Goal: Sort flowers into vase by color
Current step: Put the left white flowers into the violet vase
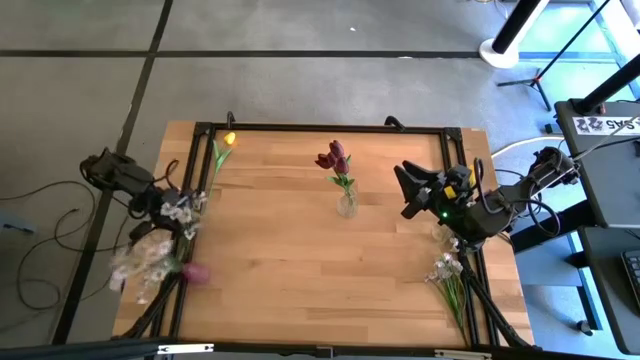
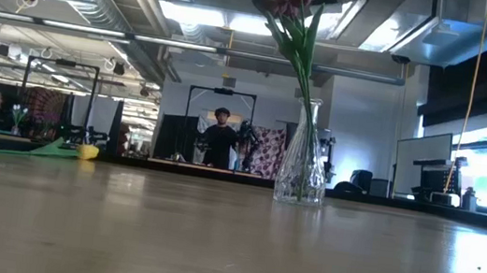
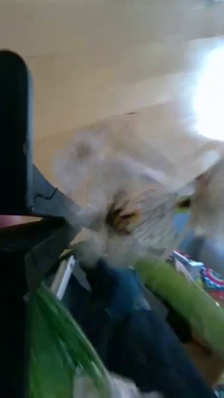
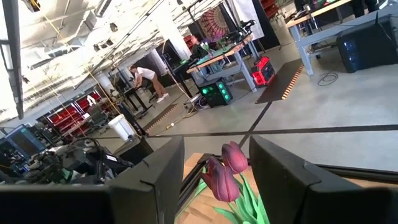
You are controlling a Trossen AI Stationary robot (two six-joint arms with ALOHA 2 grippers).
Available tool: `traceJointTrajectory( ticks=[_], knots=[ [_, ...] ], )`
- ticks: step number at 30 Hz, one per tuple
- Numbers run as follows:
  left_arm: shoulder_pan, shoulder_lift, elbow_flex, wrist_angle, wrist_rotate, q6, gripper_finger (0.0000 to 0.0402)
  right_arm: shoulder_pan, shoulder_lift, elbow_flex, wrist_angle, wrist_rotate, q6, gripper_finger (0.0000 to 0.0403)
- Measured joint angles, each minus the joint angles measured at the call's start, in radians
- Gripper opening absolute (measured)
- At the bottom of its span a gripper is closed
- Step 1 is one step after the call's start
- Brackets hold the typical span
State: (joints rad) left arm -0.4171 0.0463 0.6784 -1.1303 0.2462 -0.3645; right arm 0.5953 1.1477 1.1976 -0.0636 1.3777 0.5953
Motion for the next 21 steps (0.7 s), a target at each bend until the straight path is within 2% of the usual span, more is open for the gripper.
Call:
traceJointTrajectory(
  ticks=[5, 14, 17, 21],
  knots=[
    [0.0, 0.0, -0.012, -0.008, -0.02, -0.001, 0.0018, 0.0, 0.0, 0.0, -0.017, 0.0, 0.001, 0.0182],
    [0.0, 0.0, -0.011, 0.054, -0.025, -0.034, 0.0091, 0.0, 0.0, 0.0, -0.017, 0.0, 0.001, 0.0182],
    [0.0, 0.0, -0.011, 0.103, 0.032, -0.087, 0.0113, 0.0, 0.0, 0.0, -0.017, -0.001, 0.001, 0.0182],
    [0.0, 0.001, -0.011, 0.19, 0.088, -0.158, 0.0121, 0.0, 0.0, 0.0, -0.017, -0.001, 0.0, 0.0182]
  ],
)
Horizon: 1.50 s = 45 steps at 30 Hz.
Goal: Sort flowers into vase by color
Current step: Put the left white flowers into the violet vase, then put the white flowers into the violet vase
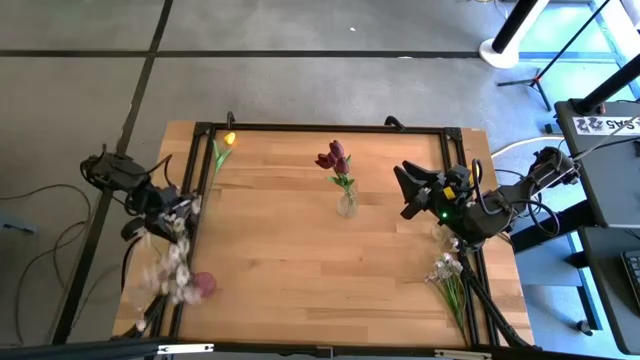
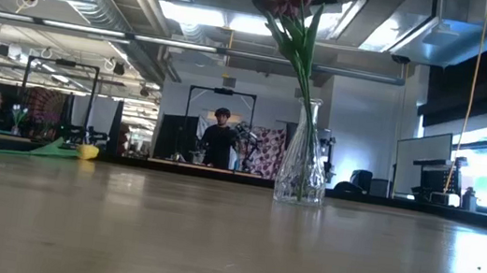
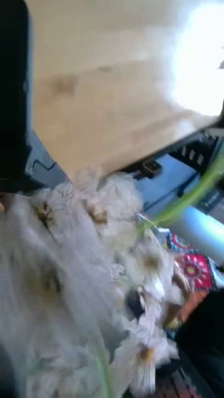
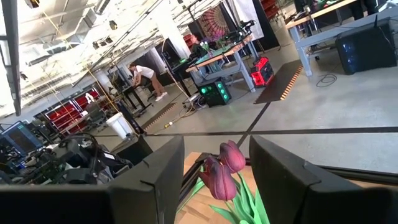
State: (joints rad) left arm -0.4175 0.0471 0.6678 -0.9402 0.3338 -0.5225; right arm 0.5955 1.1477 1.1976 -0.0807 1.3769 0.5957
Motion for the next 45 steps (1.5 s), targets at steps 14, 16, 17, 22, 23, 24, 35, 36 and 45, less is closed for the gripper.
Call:
traceJointTrajectory(
  ticks=[14, 16, 17, 22, 23, 24, 35, 36, 45],
  knots=[
    [0.0, 0.002, 0.041, 0.009, 0.14, -0.127, 0.0121, 0.0, 0.0, 0.0, 0.0, 0.0, -0.002, 0.0182],
    [0.0, 0.002, 0.074, -0.003, 0.186, -0.169, 0.012, 0.0, 0.0, 0.0, 0.0, 0.0, -0.002, 0.0182],
    [0.0, 0.002, 0.094, -0.01, 0.189, -0.181, 0.012, 0.0, 0.0, 0.0, 0.0, 0.001, -0.002, 0.0182],
    [0.0, 0.002, 0.206, -0.076, 0.104, -0.154, 0.0119, 0.0, 0.0, 0.0, 0.0, 0.003, -0.002, 0.0182],
    [0.0, 0.002, 0.228, -0.097, 0.078, -0.144, 0.0119, 0.0, 0.0, 0.0, 0.0, 0.004, -0.002, 0.0182],
    [0.0, 0.002, 0.25, -0.111, 0.046, -0.133, 0.0119, 0.0, 0.0, 0.0, 0.0, 0.004, -0.002, 0.0182],
    [0.0, 0.002, 0.369, 0.147, -0.417, -0.027, 0.0119, -0.115, 0.114, 0.001, 0.0, -0.204, 0.003, 0.0182],
    [0.0, 0.002, 0.365, 0.194, -0.434, -0.01, 0.0119, -0.131, 0.132, 0.001, 0.0, -0.25, 0.009, 0.0182],
    [0.0, 0.002, 0.346, 0.346, -0.664, 0.089, 0.0119, -0.101, 0.16, 0.001, -0.354, -0.684, 0.397, 0.0182]
  ],
)
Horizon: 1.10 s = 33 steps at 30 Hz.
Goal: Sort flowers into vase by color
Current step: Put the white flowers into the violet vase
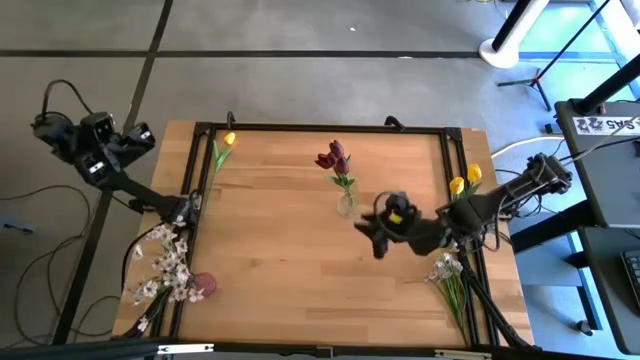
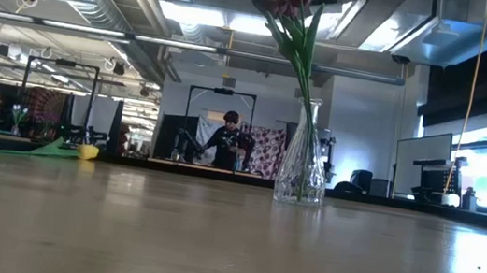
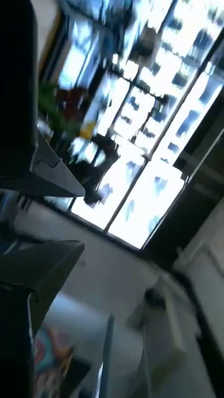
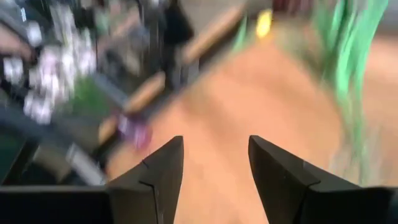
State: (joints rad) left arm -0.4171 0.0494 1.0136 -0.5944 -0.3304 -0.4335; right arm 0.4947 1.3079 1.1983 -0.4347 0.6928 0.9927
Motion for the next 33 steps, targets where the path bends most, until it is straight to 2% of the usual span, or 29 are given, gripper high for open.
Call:
traceJointTrajectory(
  ticks=[2, 6, 9, 11, 14, 18, 24, 28, 33],
  knots=[
    [0.0, 0.0, 0.0, 0.001, -0.055, 0.001, 0.0119, 0.025, -0.001, 0.0, -0.089, -0.13, 0.125, 0.0182],
    [0.0, 0.0, 0.0, 0.001, -0.153, 0.0, 0.0119, 0.11, 0.003, 0.0, -0.341, -0.416, 0.475, 0.0182],
    [0.0, 0.0, -0.013, 0.006, -0.242, -0.001, 0.0119, 0.203, 0.038, -0.001, -0.554, -0.528, 0.713, 0.0182],
    [0.0, 0.0, -0.028, 0.004, -0.303, -0.001, 0.0119, 0.253, 0.067, -0.001, -0.667, -0.6, 0.803, 0.0182],
    [0.0, 0.0, -0.048, 0.0, -0.38, -0.002, 0.0119, 0.288, 0.092, -0.03, -0.743, -0.71, 0.861, 0.0182],
    [0.0, 0.0, -0.064, 0.001, -0.39, -0.047, 0.0119, 0.295, 0.093, -0.141, -0.588, -0.741, 0.86, 0.0193],
    [0.0, 0.0, -0.065, 0.003, -0.394, -0.095, 0.0119, 0.298, 0.103, -0.322, -0.366, -0.763, 0.853, 0.027],
    [0.0, 0.0, -0.065, 0.004, -0.412, -0.131, 0.0119, 0.297, 0.101, -0.374, -0.411, -0.874, 0.96, 0.0314],
    [0.0, 0.0, -0.065, -0.012, -0.409, -0.149, 0.0119, 0.285, 0.1, -0.378, -0.58, -0.948, 0.962, 0.0314]
  ],
)
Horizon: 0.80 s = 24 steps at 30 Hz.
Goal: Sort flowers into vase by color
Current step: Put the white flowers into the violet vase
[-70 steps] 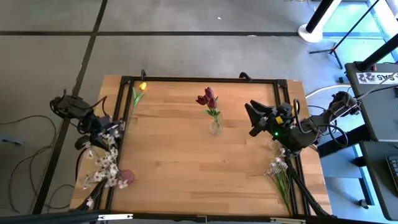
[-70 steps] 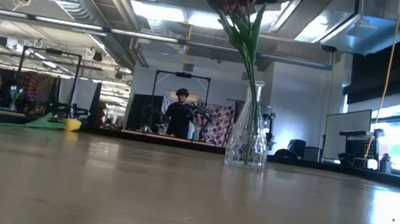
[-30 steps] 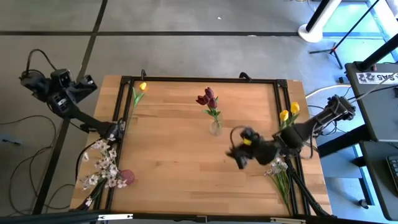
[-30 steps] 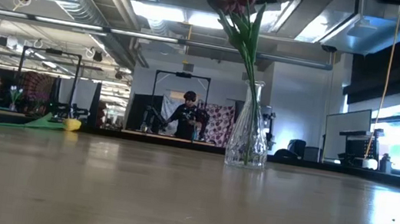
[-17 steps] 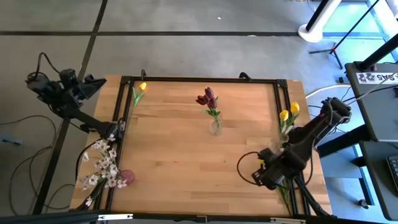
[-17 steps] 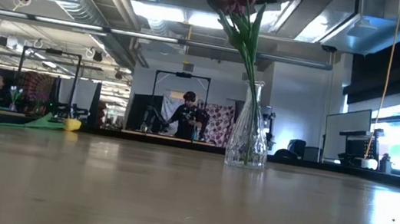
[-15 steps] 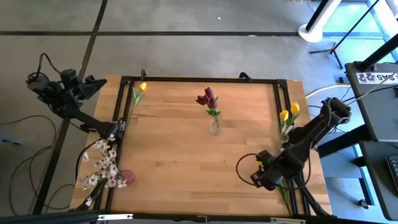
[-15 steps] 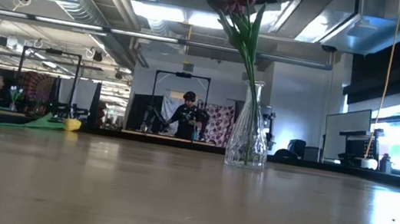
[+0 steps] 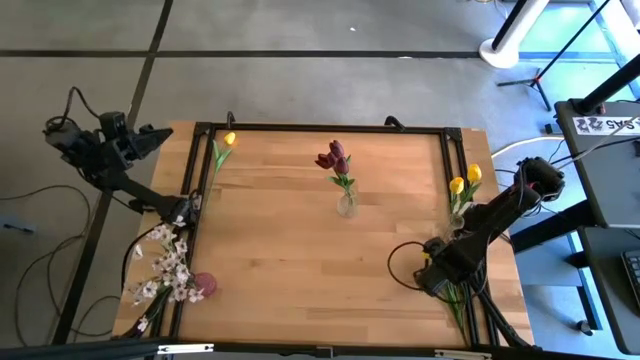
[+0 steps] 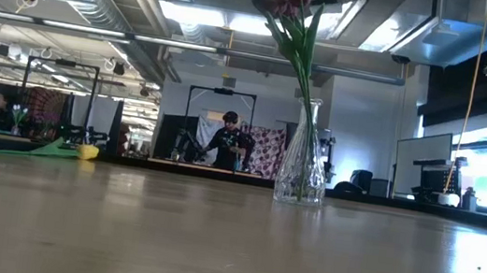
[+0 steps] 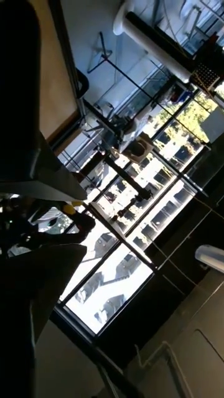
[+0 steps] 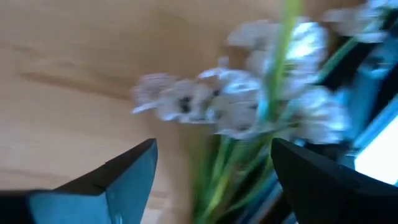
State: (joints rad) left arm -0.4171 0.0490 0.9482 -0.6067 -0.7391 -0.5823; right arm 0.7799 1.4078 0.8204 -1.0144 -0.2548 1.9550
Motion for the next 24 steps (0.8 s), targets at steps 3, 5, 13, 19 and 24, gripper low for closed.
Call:
traceJointTrajectory(
  ticks=[3, 5, 13, 19, 24],
  knots=[
    [0.0, 0.0, -0.014, -0.033, 0.016, -0.041, 0.0119, -0.016, 0.0, -0.028, 0.01, -0.007, -0.026, 0.0299],
    [0.0, 0.0, -0.034, -0.029, 0.018, -0.041, 0.0119, -0.024, 0.0, -0.069, 0.063, -0.044, -0.025, 0.0289],
    [0.0, 0.0, -0.094, 0.023, 0.05, -0.053, 0.0119, -0.002, -0.004, -0.215, 0.327, -0.092, 0.102, 0.0254],
    [-0.001, 0.0, -0.099, 0.026, 0.025, -0.068, 0.0119, -0.002, -0.003, -0.231, 0.403, -0.072, 0.129, 0.017],
    [-0.001, 0.0, -0.099, 0.025, 0.017, -0.063, 0.0119, -0.002, 0.002, -0.178, 0.455, 0.038, 0.161, 0.0047]
  ],
)
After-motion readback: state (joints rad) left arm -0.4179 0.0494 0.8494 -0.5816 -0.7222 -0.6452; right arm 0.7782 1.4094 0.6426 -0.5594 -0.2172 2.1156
